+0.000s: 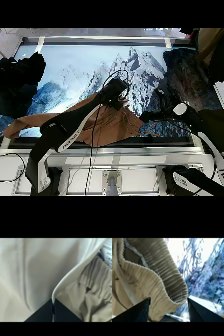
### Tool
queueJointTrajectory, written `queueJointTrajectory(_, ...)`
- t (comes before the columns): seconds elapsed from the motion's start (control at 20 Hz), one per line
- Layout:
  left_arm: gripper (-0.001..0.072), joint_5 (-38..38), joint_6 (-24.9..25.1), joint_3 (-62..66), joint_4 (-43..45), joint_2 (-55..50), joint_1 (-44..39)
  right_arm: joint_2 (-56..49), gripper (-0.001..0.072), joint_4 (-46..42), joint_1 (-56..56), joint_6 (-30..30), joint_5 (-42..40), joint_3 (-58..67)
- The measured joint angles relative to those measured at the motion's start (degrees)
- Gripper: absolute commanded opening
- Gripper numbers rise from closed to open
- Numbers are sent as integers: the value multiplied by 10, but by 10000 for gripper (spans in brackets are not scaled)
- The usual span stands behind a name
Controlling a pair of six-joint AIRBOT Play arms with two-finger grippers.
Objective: Fold the clothes and pants, and hang the long-sleeved shirts on hangers.
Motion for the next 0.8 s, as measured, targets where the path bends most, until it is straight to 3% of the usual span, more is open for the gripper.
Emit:
queueJointTrajectory(0.3,9,0,0,0,14,31,10,-83,542,37,0,-32,25,0)
queueJointTrajectory(0.35,9,0,0,0,18,35,12,-95,471,56,0,-44,24,0)
queueJointTrajectory(0.4,9,0,0,0,25,40,13,-106,194,83,0,-64,23,0)
queueJointTrajectory(0.45,8,0,0,0,37,46,14,-113,49,110,0,-85,23,0)
queueJointTrajectory(0.65,9,-18,-3,0,105,92,32,-121,42,186,-1,-152,22,14)
queueJointTrajectory(0.8,9,-54,-8,0,146,150,80,-97,42,171,-21,-159,55,45)
